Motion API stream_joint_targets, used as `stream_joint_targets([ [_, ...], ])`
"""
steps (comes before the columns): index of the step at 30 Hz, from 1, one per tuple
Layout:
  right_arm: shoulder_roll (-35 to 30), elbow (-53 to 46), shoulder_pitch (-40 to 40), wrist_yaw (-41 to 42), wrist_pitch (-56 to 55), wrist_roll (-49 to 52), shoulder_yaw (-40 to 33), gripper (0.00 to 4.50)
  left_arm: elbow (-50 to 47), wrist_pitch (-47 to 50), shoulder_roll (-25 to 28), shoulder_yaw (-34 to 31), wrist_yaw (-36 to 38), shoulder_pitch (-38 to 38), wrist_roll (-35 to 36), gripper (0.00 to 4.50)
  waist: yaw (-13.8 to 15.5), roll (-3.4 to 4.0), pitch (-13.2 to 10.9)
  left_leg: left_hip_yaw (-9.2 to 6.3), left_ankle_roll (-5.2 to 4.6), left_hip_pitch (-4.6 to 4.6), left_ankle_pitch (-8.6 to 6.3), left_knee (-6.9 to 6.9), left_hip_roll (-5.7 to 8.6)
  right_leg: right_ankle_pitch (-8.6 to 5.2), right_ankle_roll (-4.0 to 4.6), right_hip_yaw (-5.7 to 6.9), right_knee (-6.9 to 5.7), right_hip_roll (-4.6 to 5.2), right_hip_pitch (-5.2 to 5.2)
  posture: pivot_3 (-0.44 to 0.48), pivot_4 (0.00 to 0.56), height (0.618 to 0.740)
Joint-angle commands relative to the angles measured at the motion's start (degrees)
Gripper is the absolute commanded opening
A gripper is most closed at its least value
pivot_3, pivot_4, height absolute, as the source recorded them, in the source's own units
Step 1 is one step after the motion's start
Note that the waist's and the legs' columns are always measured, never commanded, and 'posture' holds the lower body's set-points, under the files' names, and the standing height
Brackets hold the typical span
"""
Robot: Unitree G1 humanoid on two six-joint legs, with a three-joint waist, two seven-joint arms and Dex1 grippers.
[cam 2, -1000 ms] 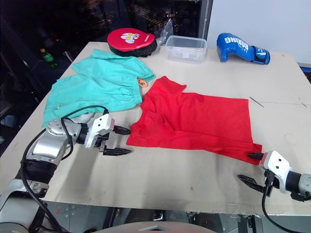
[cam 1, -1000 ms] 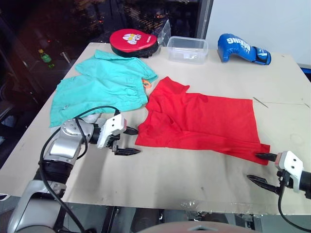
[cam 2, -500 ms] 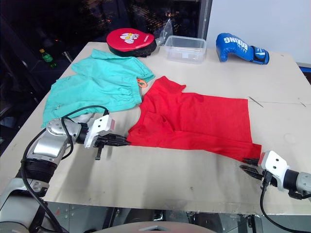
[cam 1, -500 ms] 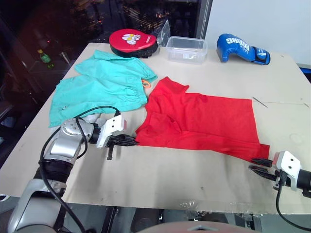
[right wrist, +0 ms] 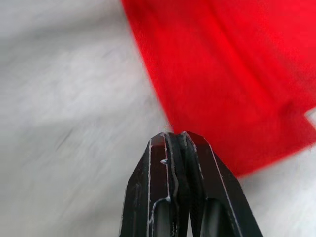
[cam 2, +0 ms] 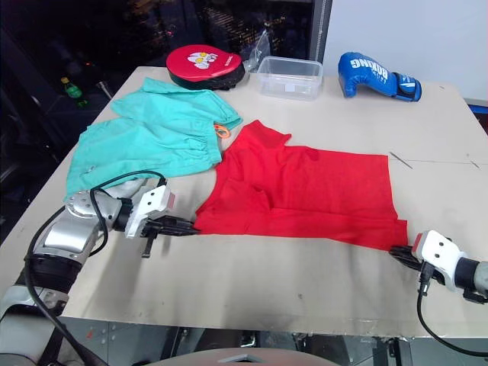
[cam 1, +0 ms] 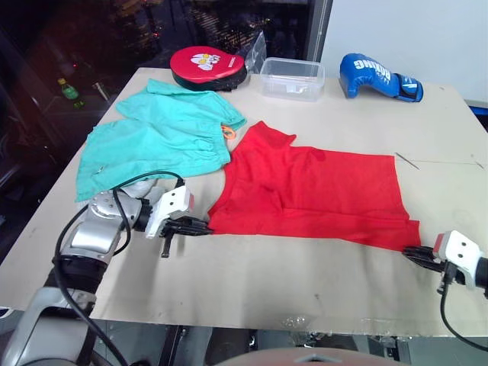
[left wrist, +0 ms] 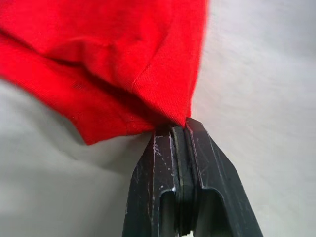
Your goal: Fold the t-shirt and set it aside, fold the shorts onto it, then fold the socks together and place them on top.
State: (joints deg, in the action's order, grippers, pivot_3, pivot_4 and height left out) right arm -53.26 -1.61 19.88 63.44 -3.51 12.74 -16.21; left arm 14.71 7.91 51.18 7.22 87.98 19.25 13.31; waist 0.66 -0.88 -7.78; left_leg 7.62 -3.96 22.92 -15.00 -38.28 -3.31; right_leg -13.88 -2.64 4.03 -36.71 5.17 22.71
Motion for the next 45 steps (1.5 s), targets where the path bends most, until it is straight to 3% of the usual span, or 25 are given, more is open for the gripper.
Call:
stream_joint_targets([
  [1, -1.22, -1.82, 2.41, 2.34, 0.76, 1.65, -1.77, 0.08, -2.12, 1.49, 2.47, 0.26, 2.58, -2.68, 0.49, 0.0, 0.02, 0.0, 0.01, -0.01, 0.0, 0.0, 0.0, 0.03, 0.0, -0.01, 0.01, 0.01, 0.0, 0.03, 0.0, 0.0, 0.15, 0.74],
  [3, -1.32, -3.75, 2.23, 2.28, 2.07, 3.64, -2.98, 0.08, -1.85, 0.94, 2.11, 0.08, 1.59, -2.81, 0.34, 0.0, 0.04, 0.02, 0.0, -0.02, 0.0, 0.0, -0.01, 0.03, 0.0, -0.02, 0.03, 0.03, 0.01, 0.2, 0.0, 0.0, 0.15, 0.74],
  [6, -2.68, -5.95, 2.55, 3.27, 4.34, 5.05, -3.8, 0.89, -1.69, 1.31, 1.63, -0.02, 1.0, -2.44, 0.64, 0.0, 0.03, 0.06, -0.01, -0.01, -0.01, 0.0, -0.01, 0.03, 0.01, -0.03, 0.05, 0.09, 0.02, 0.37, 0.01, 0.0, 0.15, 0.74],
  [11, -2.74, -6.96, 0.48, 1.91, 5.89, 3.97, -2.79, 3.24, -1.11, 0.82, 1.49, 0.21, 1.01, -2.06, 0.42, 0.0, 0.07, 0.11, -0.01, -0.01, -0.03, 0.0, -0.02, 0.02, 0.02, -0.04, 0.06, 0.15, 0.02, 0.4, 0.01, 0.0, 0.15, 0.74],
  [19, -2.44, -0.3, -7.64, 1.63, 11.56, 2.69, 2.78, 3.24, -0.36, 0.4, 1.15, 0.32, 0.67, -1.5, 0.16, 0.0, 0.06, 0.13, -0.02, 0.0, -0.04, 0.01, -0.02, 0.02, 0.05, -0.04, 0.07, 0.17, 0.02, 0.41, 0.01, 0.0, 0.15, 0.74],
  [22, -3.36, 0.83, -9.91, 4.71, 13.6, 3.45, 5.02, 2.39, -0.43, 0.35, 0.96, 0.54, 0.81, -1.38, 0.16, 0.0, 0.03, 0.13, -0.02, 0.0, -0.04, 0.01, -0.02, 0.01, 0.04, -0.04, 0.07, 0.18, 0.02, 0.41, 0.01, 0.0, 0.15, 0.74],
  [27, -5.2, 1.52, -10.9, 6.48, 12.91, 2.73, 5.13, 0.05, -1.03, 0.18, 1.48, 0.18, 1.01, -2.44, 0.4, 0.0, 0.13, 0.13, -0.02, -0.01, -0.05, 0.02, -0.03, 0.01, 0.04, -0.04, 0.08, 0.21, 0.02, 0.43, 0.01, 0.0, 0.15, 0.74],
  [33, -8.2, -0.46, -3.97, 9.22, 12.2, 3.43, 0.82, 0.05, -7.87, 3.1, 4.08, -0.79, 2.44, -7.74, 3.03, 0.0, 0.07, 0.16, 0.0, 0.0, -0.07, 0.03, -0.05, 0.03, 0.04, -0.05, 0.07, 0.24, 0.04, 0.49, 0.01, 0.0, 0.15, 0.74],
  [40, -9.62, -13.98, 12.48, 13.94, 25.42, 10.1, -8.92, 0.05, -11.1, 4.84, 9.68, 0.98, 4.52, -12.8, 5.86, 0.0, 0.07, 0.26, 0.01, -0.06, -0.09, 0.08, -0.09, 0.17, 0.04, -0.08, 0.07, 0.34, 0.17, 0.57, 0.03, 0.0, 0.15, 0.74],
  [45, -7.52, -18.98, 17.53, 12.74, 28.39, 10.25, -10.69, 0.05, -12.46, 5.36, 12.01, 2.17, 4.52, -14.19, 7.92, 0.0, -0.04, 0.28, -0.01, -0.07, 0.1, 0.04, -0.2, 0.26, 0.04, -0.18, 0.23, 0.33, 0.24, 0.57, 0.03, 0.0, 0.15, 0.74],
])
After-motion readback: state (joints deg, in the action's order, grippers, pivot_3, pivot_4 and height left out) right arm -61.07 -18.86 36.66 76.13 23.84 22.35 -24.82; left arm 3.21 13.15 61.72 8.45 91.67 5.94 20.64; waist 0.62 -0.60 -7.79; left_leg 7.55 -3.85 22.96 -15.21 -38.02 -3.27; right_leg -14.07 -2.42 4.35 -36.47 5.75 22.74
